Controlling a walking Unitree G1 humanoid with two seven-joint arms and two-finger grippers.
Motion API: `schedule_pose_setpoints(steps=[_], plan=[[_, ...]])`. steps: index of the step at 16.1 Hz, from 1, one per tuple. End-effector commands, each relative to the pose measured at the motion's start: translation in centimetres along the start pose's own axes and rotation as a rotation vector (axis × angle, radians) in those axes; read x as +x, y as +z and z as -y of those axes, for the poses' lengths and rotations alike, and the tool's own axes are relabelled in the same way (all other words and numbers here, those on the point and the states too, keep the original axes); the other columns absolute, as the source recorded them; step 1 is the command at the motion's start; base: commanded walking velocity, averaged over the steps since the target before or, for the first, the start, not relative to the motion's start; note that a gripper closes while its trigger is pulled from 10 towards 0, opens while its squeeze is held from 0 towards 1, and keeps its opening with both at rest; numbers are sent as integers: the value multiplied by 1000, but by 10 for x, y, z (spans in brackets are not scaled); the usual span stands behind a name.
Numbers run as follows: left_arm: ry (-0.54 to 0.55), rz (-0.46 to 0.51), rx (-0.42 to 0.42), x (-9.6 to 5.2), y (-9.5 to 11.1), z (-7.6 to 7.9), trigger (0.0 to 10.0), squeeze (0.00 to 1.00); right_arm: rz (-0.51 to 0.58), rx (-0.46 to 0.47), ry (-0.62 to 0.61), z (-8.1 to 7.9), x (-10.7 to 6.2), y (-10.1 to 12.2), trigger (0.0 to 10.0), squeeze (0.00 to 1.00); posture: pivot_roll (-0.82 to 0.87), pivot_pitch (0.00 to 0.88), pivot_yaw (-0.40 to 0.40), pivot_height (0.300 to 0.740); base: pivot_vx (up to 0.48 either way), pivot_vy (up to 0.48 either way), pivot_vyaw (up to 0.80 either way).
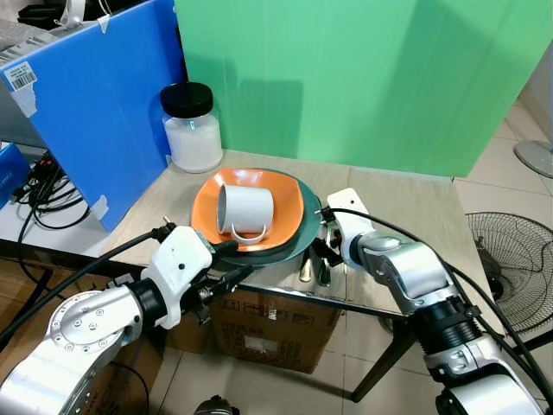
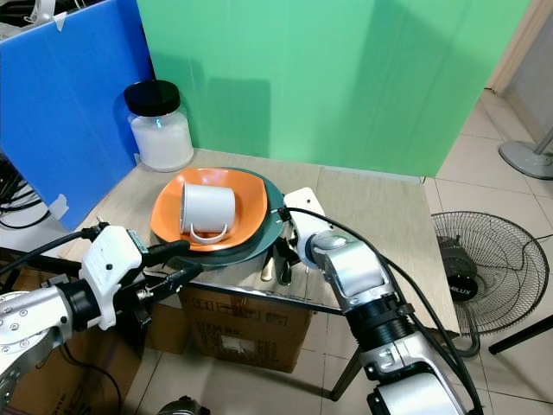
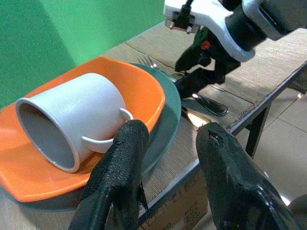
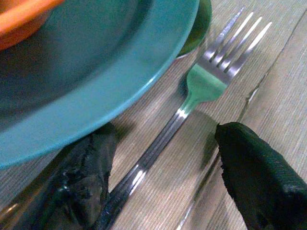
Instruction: Setting the table
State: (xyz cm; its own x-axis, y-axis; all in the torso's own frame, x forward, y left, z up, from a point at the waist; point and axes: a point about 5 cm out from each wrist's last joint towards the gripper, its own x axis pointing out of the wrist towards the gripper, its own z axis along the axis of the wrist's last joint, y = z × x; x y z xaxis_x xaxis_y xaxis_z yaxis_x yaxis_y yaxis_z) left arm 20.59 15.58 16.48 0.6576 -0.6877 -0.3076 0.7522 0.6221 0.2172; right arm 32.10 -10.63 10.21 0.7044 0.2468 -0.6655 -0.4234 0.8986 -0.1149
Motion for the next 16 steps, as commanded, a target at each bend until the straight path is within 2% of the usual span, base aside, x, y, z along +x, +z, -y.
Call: schedule_pose_setpoints(steps=[1,8,16], plan=[[-11,-4,4,1,-1,1,10000,0,13,5,-29,7,0,5,0,0,156,0,-9,740,0,0,0],[-42,10,6,4,-2,2,10000,0,-26,63,-35,14,6,-6,0,0,148,0,-1,740,0,0,0],[-67,15,8,6,-3,3,10000,0,-56,93,-21,14,8,-14,0,0,137,0,6,740,0,0,0]])
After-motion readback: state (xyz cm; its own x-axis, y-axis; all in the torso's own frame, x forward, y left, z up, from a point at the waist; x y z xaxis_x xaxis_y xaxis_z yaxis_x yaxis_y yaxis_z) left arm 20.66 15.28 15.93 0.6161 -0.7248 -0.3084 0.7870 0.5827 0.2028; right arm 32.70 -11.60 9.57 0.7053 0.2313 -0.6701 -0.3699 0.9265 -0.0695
